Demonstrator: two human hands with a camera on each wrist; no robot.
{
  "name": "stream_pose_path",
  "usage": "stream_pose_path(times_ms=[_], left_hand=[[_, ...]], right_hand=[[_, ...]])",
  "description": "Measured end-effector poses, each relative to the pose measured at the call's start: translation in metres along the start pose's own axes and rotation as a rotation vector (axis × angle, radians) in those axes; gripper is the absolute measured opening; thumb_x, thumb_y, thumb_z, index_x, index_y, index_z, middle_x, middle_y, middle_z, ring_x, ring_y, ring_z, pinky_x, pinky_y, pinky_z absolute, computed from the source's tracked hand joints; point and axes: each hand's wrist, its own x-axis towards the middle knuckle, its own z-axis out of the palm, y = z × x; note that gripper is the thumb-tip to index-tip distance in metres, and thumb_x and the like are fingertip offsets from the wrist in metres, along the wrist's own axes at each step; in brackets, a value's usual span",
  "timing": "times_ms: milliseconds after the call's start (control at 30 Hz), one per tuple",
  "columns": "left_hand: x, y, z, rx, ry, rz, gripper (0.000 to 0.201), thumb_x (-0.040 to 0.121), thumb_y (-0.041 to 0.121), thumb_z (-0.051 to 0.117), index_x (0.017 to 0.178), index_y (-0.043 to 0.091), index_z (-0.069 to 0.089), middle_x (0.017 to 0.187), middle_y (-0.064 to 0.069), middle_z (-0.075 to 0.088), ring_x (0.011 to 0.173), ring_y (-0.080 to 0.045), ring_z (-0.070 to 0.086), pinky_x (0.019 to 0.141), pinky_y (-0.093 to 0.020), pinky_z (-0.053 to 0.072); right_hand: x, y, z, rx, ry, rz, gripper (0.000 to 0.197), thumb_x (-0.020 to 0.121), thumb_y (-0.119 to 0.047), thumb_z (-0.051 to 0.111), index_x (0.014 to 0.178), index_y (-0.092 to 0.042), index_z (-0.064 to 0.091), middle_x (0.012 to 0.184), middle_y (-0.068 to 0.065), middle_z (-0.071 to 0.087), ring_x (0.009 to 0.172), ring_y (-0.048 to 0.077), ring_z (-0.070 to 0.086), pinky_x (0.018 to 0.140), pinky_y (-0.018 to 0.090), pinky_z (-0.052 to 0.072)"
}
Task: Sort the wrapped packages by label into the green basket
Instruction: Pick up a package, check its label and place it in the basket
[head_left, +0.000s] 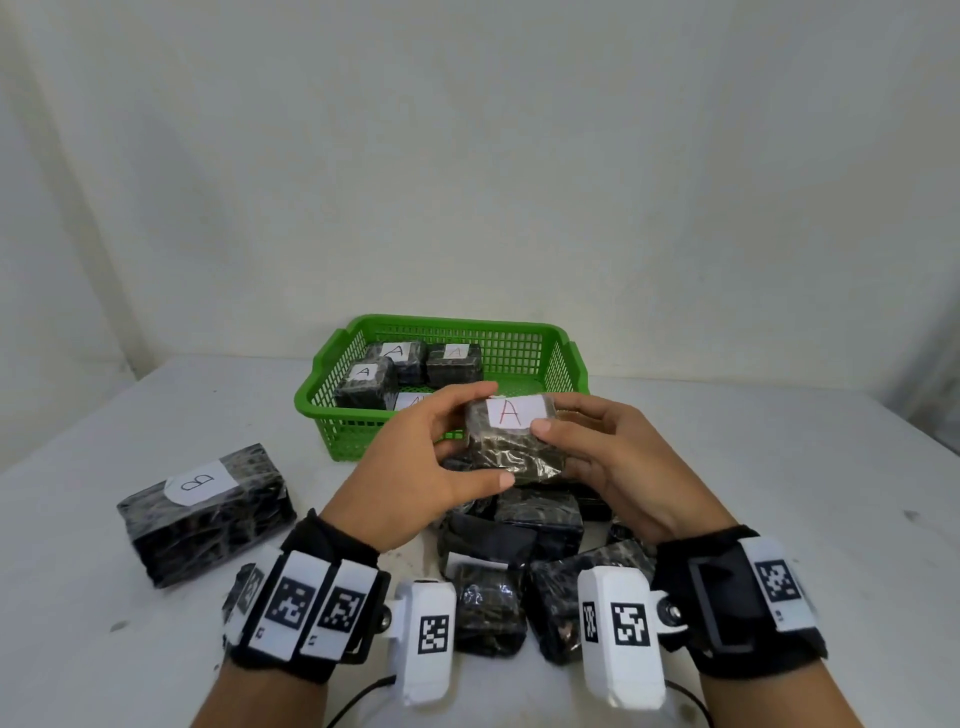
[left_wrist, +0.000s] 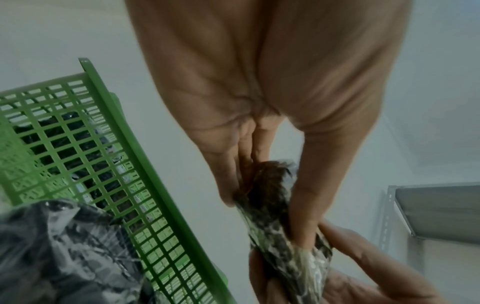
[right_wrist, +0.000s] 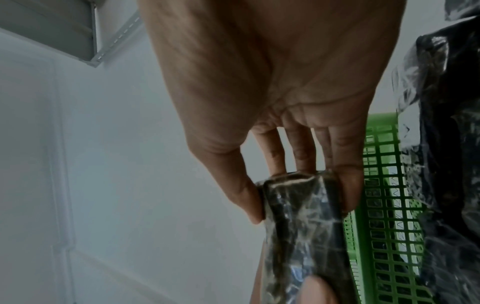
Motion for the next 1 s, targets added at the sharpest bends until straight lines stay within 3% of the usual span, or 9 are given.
stream_pose_path(times_ms=[67, 200, 300, 667, 833, 933, 1000], left_hand=[[0.000, 0.001, -0.001, 0.037, 0.026, 0.016, 0.071, 0.070, 0.000, 0.088, 0.129, 0.029, 0.062, 0.122, 0.005, 0.072, 0.110, -0.010, 0.070, 0.098, -0.037, 0.056], [0.000, 0.004, -0.001, 0.071, 0.030, 0.061, 0.065, 0.068, -0.005, 0.087, 0.121, 0.028, 0.067, 0.117, 0.008, 0.073, 0.108, -0.007, 0.070, 0.094, -0.027, 0.057], [-0.001, 0.003, 0.000, 0.101, 0.036, 0.090, 0.064, 0.068, -0.004, 0.087, 0.120, 0.027, 0.067, 0.116, 0.010, 0.073, 0.109, -0.005, 0.069, 0.094, -0.023, 0.056], [0.000, 0.003, -0.005, 0.074, 0.097, 0.121, 0.062, 0.067, -0.011, 0.085, 0.116, 0.024, 0.069, 0.114, 0.008, 0.074, 0.107, -0.008, 0.071, 0.091, -0.025, 0.058], [-0.001, 0.004, -0.003, 0.099, 0.034, 0.122, 0.062, 0.068, -0.010, 0.084, 0.117, 0.024, 0.068, 0.115, 0.007, 0.073, 0.108, -0.009, 0.070, 0.092, -0.024, 0.057], [-0.001, 0.004, -0.001, 0.117, 0.036, 0.122, 0.061, 0.068, -0.008, 0.085, 0.117, 0.025, 0.068, 0.114, 0.009, 0.074, 0.108, -0.009, 0.070, 0.095, -0.029, 0.057], [-0.001, 0.004, -0.003, 0.109, 0.066, 0.129, 0.060, 0.068, -0.009, 0.084, 0.115, 0.024, 0.069, 0.114, 0.008, 0.074, 0.108, -0.009, 0.071, 0.096, -0.032, 0.057]], right_hand=[[-0.001, 0.000, 0.000, -0.018, -0.002, -0.026, 0.048, 0.079, -0.009, 0.085, 0.124, -0.005, 0.071, 0.121, 0.016, 0.076, 0.113, 0.032, 0.073, 0.103, 0.050, 0.056], [-0.002, 0.000, 0.005, -0.061, -0.030, 0.003, 0.052, 0.071, -0.027, 0.086, 0.117, -0.008, 0.075, 0.112, 0.012, 0.080, 0.108, 0.031, 0.076, 0.104, 0.052, 0.056], [-0.001, 0.004, 0.009, -0.118, 0.005, -0.011, 0.036, 0.080, -0.020, 0.087, 0.113, -0.011, 0.078, 0.108, 0.007, 0.081, 0.105, 0.025, 0.077, 0.104, 0.051, 0.056], [-0.001, 0.001, 0.010, -0.085, -0.001, 0.008, 0.032, 0.086, -0.007, 0.080, 0.117, -0.005, 0.072, 0.111, 0.010, 0.080, 0.108, 0.028, 0.076, 0.091, 0.038, 0.060], [-0.002, 0.001, 0.015, -0.064, 0.027, -0.019, 0.052, 0.068, -0.031, 0.087, 0.112, -0.005, 0.077, 0.105, 0.012, 0.081, 0.103, 0.029, 0.078, 0.098, 0.046, 0.059], [-0.002, 0.002, 0.015, -0.098, 0.048, -0.036, 0.035, 0.078, -0.021, 0.087, 0.109, -0.007, 0.077, 0.102, 0.012, 0.082, 0.100, 0.028, 0.079, 0.099, 0.047, 0.059], [-0.002, 0.001, 0.014, -0.091, 0.030, -0.011, 0.035, 0.080, -0.014, 0.086, 0.113, -0.008, 0.074, 0.104, 0.010, 0.081, 0.102, 0.028, 0.078, 0.096, 0.045, 0.060]])
